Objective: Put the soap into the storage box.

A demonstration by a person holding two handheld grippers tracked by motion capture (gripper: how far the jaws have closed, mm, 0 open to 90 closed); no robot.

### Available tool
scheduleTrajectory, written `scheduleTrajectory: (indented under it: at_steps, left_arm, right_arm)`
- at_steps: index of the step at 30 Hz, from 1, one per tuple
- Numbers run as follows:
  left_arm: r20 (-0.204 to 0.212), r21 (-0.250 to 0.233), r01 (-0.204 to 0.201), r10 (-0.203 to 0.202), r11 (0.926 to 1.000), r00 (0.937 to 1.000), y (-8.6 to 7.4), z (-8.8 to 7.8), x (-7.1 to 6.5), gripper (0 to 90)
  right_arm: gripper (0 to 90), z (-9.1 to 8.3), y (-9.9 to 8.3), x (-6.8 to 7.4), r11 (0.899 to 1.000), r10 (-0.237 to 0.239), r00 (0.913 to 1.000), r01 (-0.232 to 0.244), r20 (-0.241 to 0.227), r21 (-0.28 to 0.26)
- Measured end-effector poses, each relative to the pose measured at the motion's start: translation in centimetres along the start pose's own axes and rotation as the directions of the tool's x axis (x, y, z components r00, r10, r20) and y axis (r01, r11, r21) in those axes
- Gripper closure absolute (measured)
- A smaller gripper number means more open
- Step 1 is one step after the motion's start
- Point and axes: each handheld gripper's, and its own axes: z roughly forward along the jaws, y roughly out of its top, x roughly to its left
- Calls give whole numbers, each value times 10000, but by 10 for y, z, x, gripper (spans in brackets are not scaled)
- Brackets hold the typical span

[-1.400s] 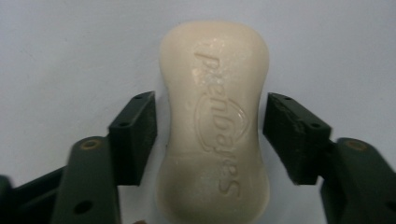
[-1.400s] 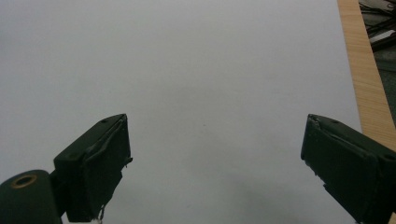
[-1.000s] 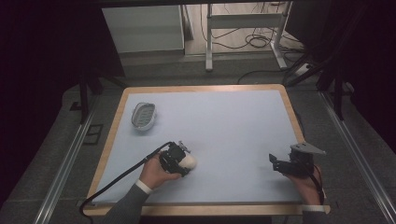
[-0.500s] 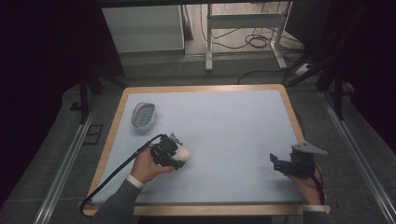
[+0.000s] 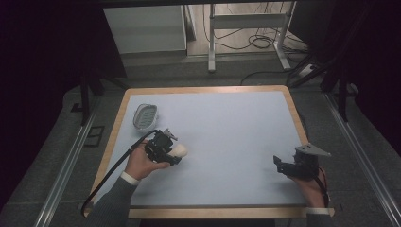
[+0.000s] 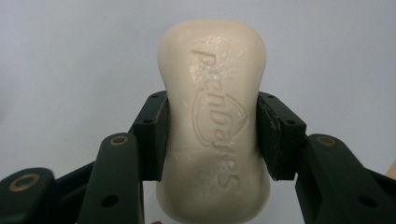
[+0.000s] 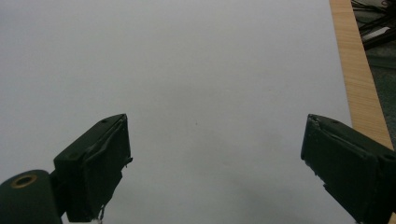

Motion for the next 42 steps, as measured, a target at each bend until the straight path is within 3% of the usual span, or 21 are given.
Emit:
scheduleTrajectory:
  at_steps: [42]
  left_arm:
    - [-441, -129, 673, -678, 9976, 9967, 6, -24, 44, 495]
  right_arm:
    - [83, 1, -2, -4, 9998, 155, 9998, -157, 112, 137]
